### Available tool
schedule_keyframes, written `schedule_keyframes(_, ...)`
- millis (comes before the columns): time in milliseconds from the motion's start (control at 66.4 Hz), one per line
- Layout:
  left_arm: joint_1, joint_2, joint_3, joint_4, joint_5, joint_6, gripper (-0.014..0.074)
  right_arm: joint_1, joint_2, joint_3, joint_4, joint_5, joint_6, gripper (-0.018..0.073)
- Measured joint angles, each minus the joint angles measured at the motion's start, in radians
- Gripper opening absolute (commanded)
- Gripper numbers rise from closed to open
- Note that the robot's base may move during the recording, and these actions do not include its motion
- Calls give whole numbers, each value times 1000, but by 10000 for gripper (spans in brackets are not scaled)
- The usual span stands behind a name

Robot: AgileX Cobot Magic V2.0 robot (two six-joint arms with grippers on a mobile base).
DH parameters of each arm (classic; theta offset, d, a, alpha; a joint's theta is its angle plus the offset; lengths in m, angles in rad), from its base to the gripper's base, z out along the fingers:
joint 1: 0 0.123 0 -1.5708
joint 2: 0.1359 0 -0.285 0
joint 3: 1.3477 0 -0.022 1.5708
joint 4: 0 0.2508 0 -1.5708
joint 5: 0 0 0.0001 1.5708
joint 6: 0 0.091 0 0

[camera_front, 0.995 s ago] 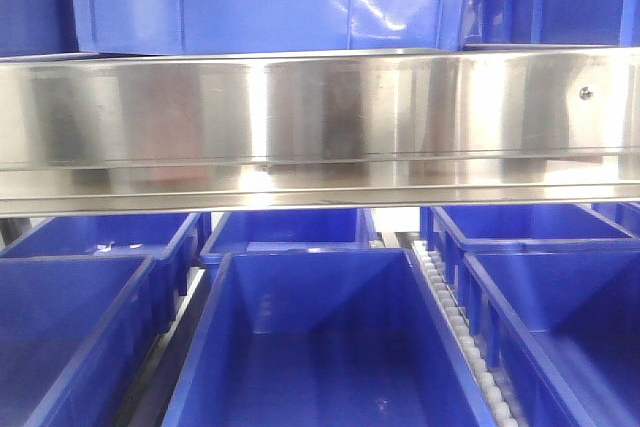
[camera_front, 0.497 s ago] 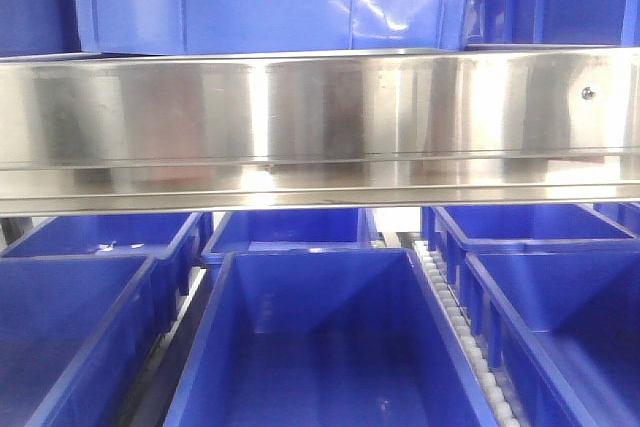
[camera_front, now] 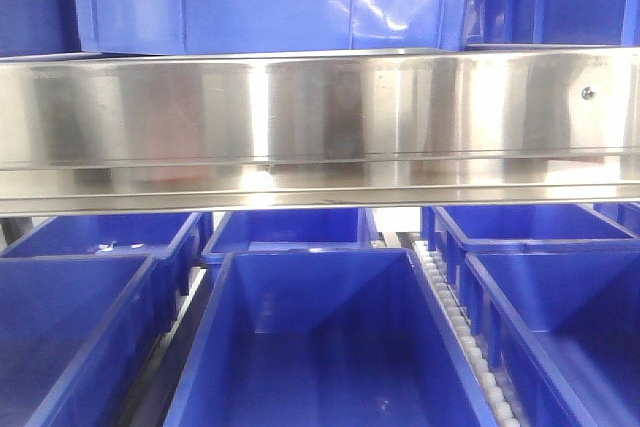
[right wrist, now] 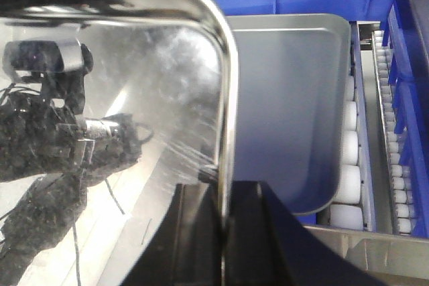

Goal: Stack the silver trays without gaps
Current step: 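Align the held tray above the silver tray on the shelf, then lower the held tray onto the shelf tray and open both grippers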

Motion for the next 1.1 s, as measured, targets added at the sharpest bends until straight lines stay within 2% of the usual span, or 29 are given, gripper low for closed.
schedule_keyframes(693,0,0,0,0,-2,0,-15,0,0,0,-10,-1,0,-22)
schedule_keyframes(1100,-6,0,0,-6,-44,0,-15,8,0,0,-11,90,0,-22)
